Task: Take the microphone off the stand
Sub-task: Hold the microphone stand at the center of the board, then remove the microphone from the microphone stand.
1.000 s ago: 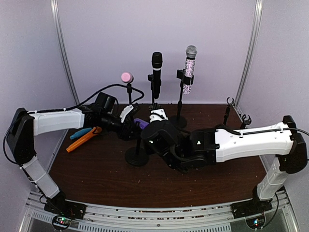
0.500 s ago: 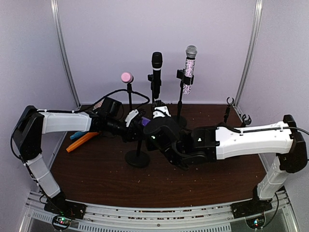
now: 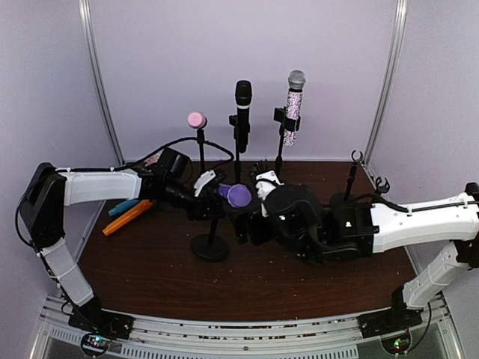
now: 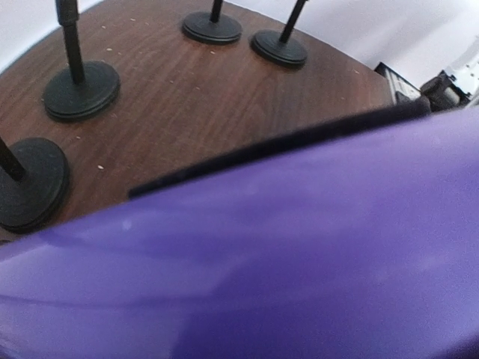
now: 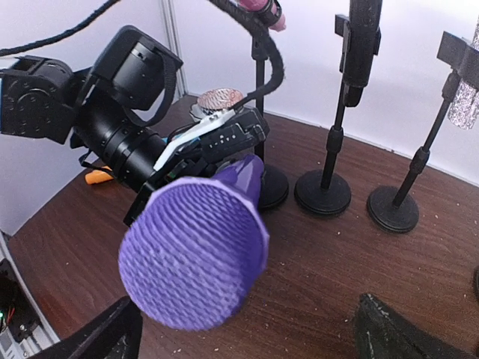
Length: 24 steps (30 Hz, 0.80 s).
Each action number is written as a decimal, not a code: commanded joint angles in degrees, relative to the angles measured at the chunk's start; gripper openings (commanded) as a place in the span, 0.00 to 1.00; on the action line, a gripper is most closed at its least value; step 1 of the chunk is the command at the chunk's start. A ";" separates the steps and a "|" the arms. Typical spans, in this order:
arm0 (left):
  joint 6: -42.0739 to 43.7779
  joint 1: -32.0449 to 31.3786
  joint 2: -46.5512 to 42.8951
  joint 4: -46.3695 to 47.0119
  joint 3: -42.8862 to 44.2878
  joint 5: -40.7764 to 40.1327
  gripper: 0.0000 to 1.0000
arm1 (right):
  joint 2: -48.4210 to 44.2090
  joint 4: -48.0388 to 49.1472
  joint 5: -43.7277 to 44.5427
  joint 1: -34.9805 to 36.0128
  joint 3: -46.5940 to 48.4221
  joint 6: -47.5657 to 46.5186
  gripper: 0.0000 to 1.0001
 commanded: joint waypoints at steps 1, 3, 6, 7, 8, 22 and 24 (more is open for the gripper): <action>3.23 0.34 -3.21 -6.96 5.23 9.88 0.00 | -9.24 14.28 -5.47 -0.06 -8.64 -16.38 1.00; 3.77 0.37 -4.31 -8.70 5.66 12.56 0.00 | -12.03 19.96 -7.37 -0.13 -12.82 -23.00 1.00; 5.03 0.35 -5.48 -11.66 6.11 16.84 0.00 | -11.89 20.90 -8.35 -0.11 -13.24 -31.15 1.00; 5.01 0.31 -5.83 -12.20 6.12 17.99 0.00 | -11.15 20.55 -8.95 -0.20 -12.64 -33.63 1.00; 4.81 0.32 -6.25 -12.58 6.12 18.98 0.00 | -10.30 20.23 -9.67 -0.17 -11.93 -36.07 1.00; 6.29 0.23 -7.96 -16.76 5.13 21.24 0.00 | 2.01 31.59 -6.78 0.86 -0.22 -54.62 0.93; 6.50 0.28 -8.03 -17.27 5.11 20.96 0.00 | 3.17 32.67 -6.75 1.36 1.14 -56.14 0.89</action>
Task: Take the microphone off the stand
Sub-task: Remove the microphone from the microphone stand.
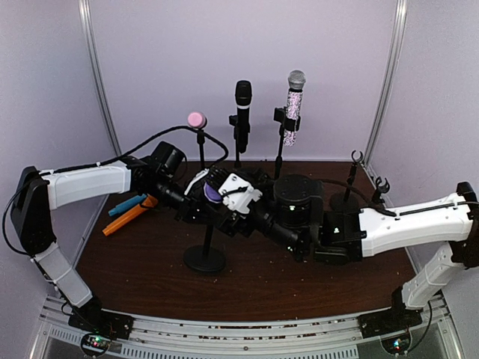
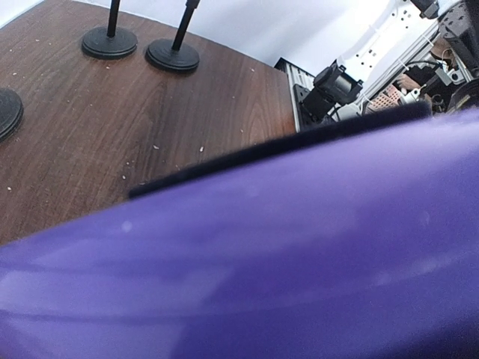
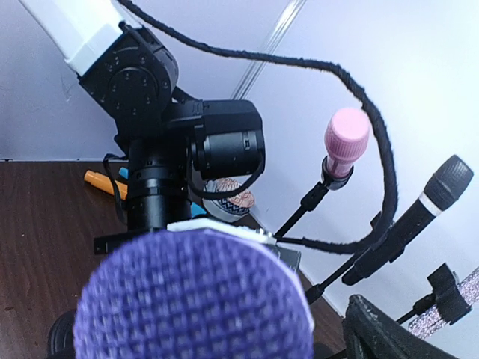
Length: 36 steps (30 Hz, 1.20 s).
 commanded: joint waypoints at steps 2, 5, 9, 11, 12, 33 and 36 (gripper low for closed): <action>1.12 0.25 -3.35 -0.06 1.70 3.91 0.00 | 2.94 6.04 2.23 1.38 4.51 -6.88 0.84; 1.15 0.24 -3.40 -0.31 1.73 3.72 0.00 | 4.34 5.31 2.85 2.14 6.27 -8.25 0.73; 0.62 0.26 -3.29 -0.35 1.88 3.62 0.00 | 5.43 2.63 2.29 2.72 8.22 -7.44 0.50; 0.50 0.33 -3.14 -0.55 2.06 3.57 0.00 | 5.72 1.94 2.33 2.91 8.55 -6.85 0.41; 0.44 0.31 -3.06 -0.62 2.20 3.54 0.00 | 5.70 2.00 2.40 3.00 8.48 -6.55 0.37; 0.52 2.75 5.55 2.48 6.36 -7.55 0.00 | -2.56 3.00 7.29 8.53 6.51 -11.89 0.00; 0.23 3.15 6.66 4.17 6.30 -9.28 0.00 | -4.00 4.03 8.36 9.70 5.66 -12.71 0.00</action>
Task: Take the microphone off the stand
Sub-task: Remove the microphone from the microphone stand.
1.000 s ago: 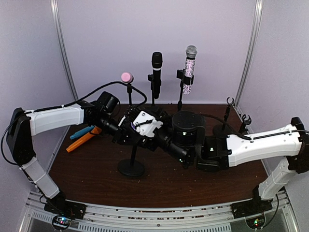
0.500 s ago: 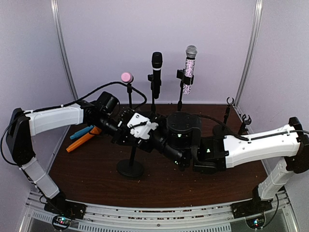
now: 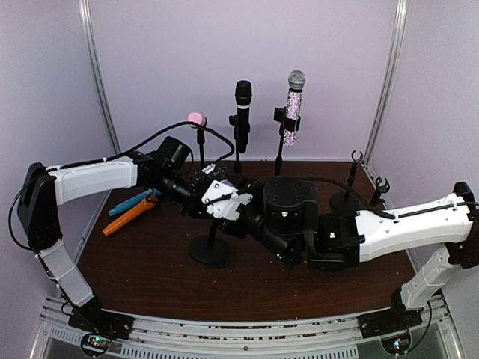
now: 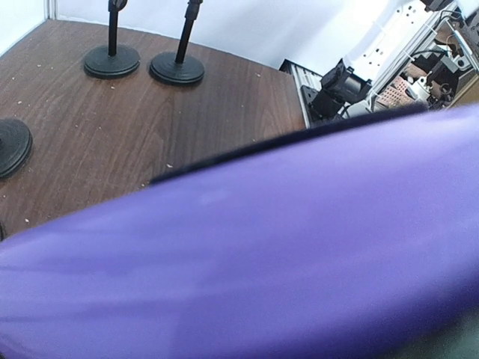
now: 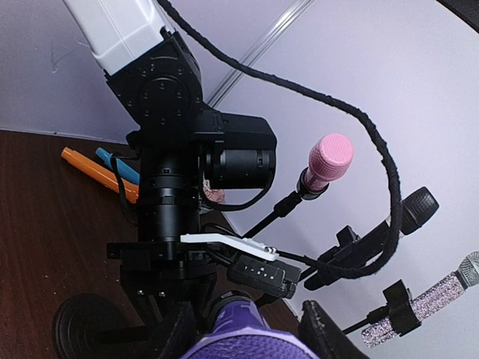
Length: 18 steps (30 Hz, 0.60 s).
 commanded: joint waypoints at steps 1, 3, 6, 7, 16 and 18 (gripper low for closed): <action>-3.52 3.53 3.33 4.79 1.38 -7.28 0.00 | -7.05 5.66 0.58 5.39 -0.21 -2.27 0.00; -3.70 3.51 4.05 5.78 1.47 -7.80 0.00 | -7.85 6.05 1.72 6.06 -0.68 -2.69 0.00; -4.50 3.53 5.29 7.78 2.01 -8.59 0.00 | -9.24 6.30 3.33 6.90 -1.19 -3.08 0.00; -4.79 3.51 5.80 8.51 2.38 -8.70 0.00 | -9.71 6.41 3.84 7.24 -1.37 -3.10 0.00; -4.97 0.40 10.52 12.90 7.92 -9.85 0.00 | -15.65 3.44 9.41 9.09 -3.09 -0.45 0.00; -5.07 -0.62 11.08 15.07 8.83 -10.26 0.00 | -17.18 3.12 10.90 9.11 -4.44 0.70 0.00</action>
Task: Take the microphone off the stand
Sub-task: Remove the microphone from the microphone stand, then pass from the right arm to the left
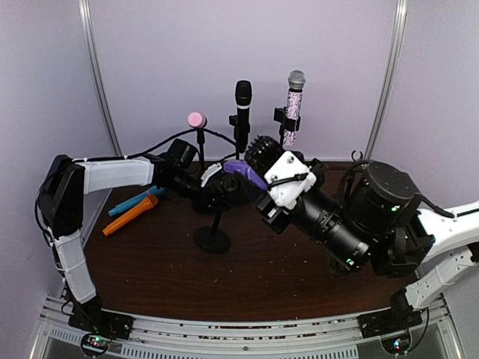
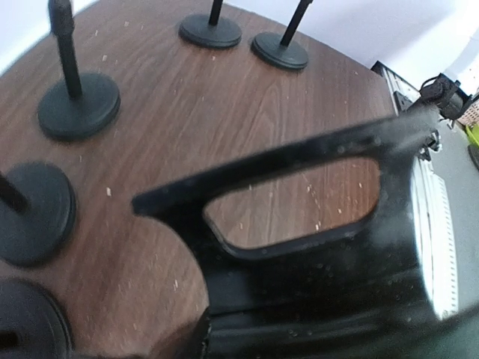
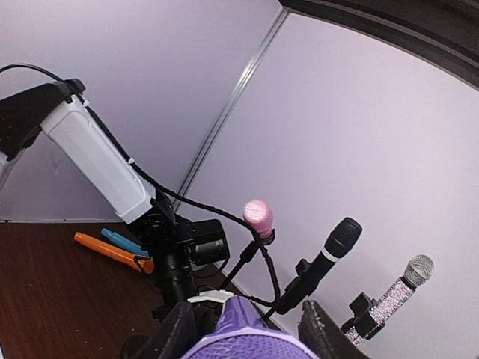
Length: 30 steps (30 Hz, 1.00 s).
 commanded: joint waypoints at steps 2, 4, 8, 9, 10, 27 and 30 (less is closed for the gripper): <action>-1.65 -3.22 0.54 10.47 3.79 0.07 0.00 | -3.90 -0.28 5.80 0.04 -3.45 4.14 0.00; -3.40 -3.48 0.38 15.36 2.92 1.08 0.00 | -5.42 -0.37 6.82 0.03 -4.56 5.08 0.00; -6.48 -3.63 1.26 21.91 2.32 2.55 0.08 | -7.70 -0.93 8.24 0.07 -5.72 6.57 0.00; -6.81 -3.62 1.74 22.37 2.20 2.99 0.17 | -8.07 -0.98 8.46 0.02 -5.99 6.92 0.00; -6.75 -3.64 2.09 22.69 1.78 3.32 0.23 | -8.33 -1.22 8.51 0.00 -6.10 7.29 0.00; 10.10 -1.28 -12.82 5.49 -9.90 -4.18 0.98 | -7.20 -3.43 6.48 -0.38 -5.16 12.31 0.00; 11.45 2.55 -17.89 -1.39 -11.28 -4.28 0.98 | -6.90 -5.04 5.20 -0.93 -4.69 15.99 0.00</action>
